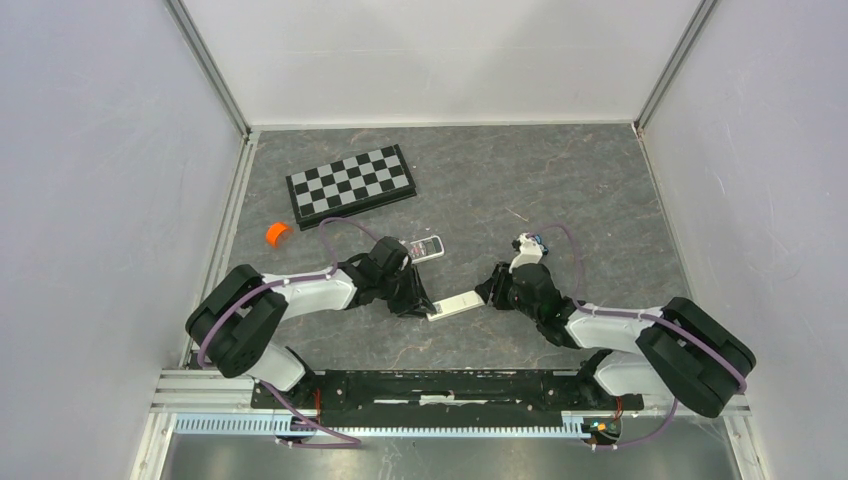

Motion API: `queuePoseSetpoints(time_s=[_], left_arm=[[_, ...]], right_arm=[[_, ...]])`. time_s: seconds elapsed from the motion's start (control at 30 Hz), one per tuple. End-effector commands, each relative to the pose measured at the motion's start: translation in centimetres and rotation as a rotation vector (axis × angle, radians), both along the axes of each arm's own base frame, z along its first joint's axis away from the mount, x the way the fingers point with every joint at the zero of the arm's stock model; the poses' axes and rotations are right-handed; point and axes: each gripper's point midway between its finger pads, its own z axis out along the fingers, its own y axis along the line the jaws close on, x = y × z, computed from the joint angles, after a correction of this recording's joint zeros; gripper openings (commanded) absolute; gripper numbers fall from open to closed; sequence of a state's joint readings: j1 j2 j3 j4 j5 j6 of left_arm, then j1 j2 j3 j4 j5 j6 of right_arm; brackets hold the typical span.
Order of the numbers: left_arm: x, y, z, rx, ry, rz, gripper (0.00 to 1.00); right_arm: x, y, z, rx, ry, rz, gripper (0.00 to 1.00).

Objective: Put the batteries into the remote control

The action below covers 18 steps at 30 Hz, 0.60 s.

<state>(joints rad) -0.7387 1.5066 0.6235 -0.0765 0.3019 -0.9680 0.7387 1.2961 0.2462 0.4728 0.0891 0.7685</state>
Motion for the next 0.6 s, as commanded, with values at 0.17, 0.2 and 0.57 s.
queuePoseSetpoints(time_s=[0.17,0.2,0.57], left_arm=[[0.6,-0.4,-0.6,-0.023,-0.042,0.038,0.34],[0.6,-0.3,-0.7,-0.018,-0.044,0.037,0.34],[0.8,-0.1,-1.2,0.009,-0.041,0.041,0.34]], right_arm=[[-7.3,-0.1,-3.5,-0.100,0.241,0.258,0.41],[-6.9,-0.5,-3.4,-0.109,0.233,0.250,0.44],[-3.7,-0.9,-0.4,-0.117,0.137,0.289,0.64]])
